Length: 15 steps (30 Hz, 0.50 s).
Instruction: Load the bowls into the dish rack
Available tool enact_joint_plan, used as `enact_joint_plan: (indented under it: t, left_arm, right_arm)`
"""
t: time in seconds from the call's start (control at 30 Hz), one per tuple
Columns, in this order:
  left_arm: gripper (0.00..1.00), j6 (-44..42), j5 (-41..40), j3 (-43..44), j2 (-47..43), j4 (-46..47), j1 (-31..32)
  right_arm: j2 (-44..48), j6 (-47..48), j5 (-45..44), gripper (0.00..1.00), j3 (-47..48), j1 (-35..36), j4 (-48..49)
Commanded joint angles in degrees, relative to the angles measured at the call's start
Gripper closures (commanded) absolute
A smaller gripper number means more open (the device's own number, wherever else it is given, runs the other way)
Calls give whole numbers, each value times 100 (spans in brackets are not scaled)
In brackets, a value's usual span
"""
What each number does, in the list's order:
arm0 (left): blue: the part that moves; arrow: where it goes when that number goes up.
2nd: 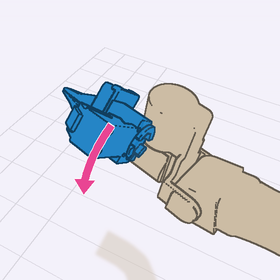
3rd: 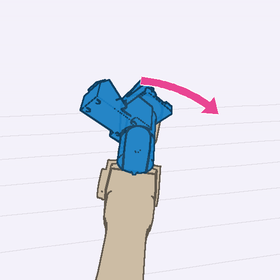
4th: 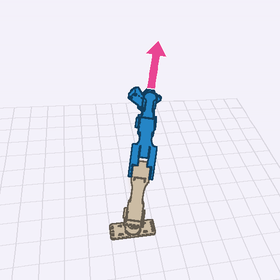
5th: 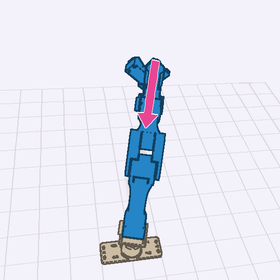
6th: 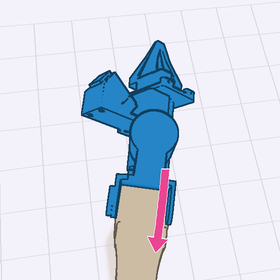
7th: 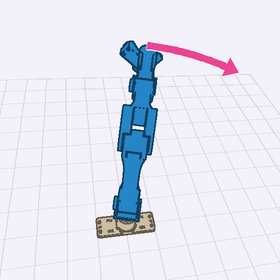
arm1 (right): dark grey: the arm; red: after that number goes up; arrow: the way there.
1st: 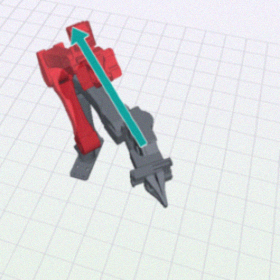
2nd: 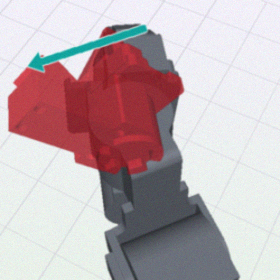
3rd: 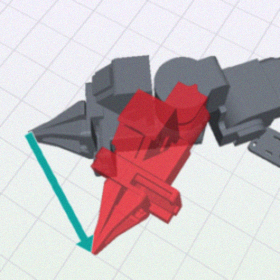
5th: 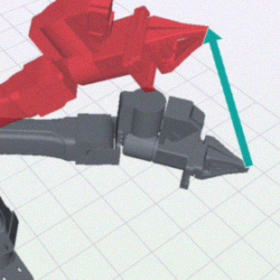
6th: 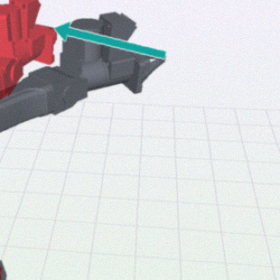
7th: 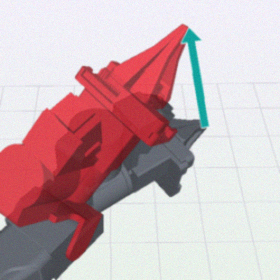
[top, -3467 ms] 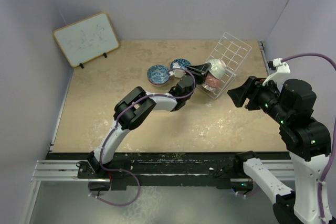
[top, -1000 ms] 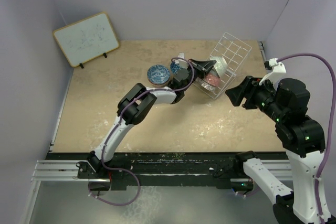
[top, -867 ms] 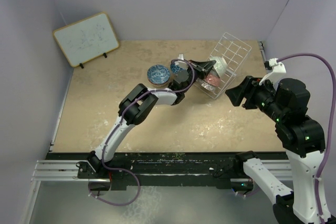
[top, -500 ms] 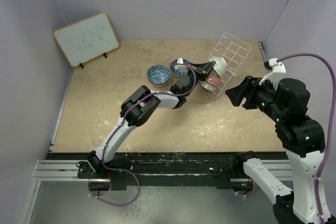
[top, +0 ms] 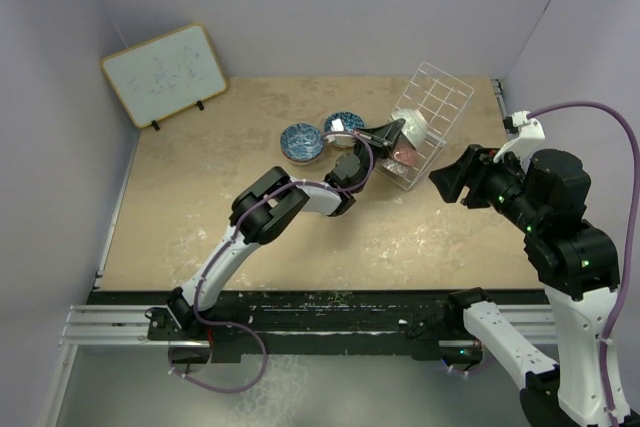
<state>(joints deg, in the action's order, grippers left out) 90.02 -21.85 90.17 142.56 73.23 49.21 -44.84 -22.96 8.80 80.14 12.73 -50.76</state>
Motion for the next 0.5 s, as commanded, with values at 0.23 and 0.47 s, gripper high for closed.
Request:
enact_joint_plan:
  t: [0.23, 0.47]
  left_arm:
    - [100, -293, -400, 688, 84, 1223, -47]
    - [100, -457, -467, 666, -10, 1384, -3]
  right_arm:
    - [84, 81, 96, 36, 55, 19, 76]
    - [74, 86, 113, 35, 87, 19, 63]
